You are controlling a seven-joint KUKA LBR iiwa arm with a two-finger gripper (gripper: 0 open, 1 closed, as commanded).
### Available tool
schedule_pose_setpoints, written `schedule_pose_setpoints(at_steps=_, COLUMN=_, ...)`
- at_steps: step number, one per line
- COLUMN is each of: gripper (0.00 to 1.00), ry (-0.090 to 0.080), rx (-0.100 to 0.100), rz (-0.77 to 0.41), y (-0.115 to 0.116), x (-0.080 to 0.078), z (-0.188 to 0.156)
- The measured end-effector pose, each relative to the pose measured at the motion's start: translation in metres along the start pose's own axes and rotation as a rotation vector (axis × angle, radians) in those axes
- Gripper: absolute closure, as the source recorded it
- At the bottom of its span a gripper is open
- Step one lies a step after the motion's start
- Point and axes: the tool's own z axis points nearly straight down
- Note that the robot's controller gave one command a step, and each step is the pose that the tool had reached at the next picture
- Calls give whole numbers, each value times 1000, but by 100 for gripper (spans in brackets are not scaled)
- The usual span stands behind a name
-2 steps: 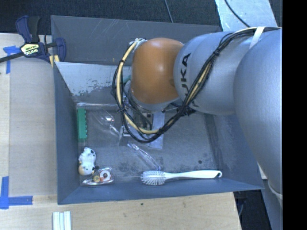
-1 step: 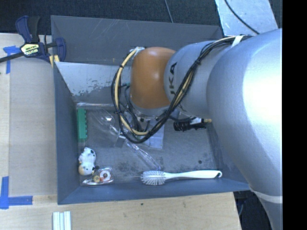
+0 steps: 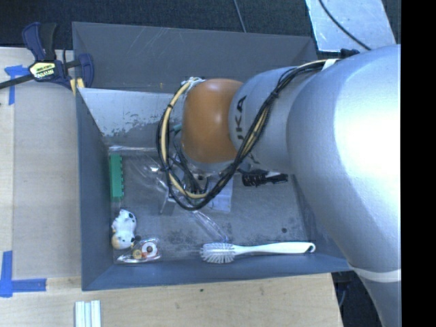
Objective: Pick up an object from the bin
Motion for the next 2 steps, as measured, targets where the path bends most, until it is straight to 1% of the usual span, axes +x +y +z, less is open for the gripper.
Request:
schedule_pose_setpoints(at_steps=1, gripper=100, ry=8, rx=10, rz=241, y=-23, x=25, z=-2)
schedule_pose_setpoints(at_steps=2, gripper=100, ry=8, rx=10, rz=242, y=-23, x=25, z=-2)
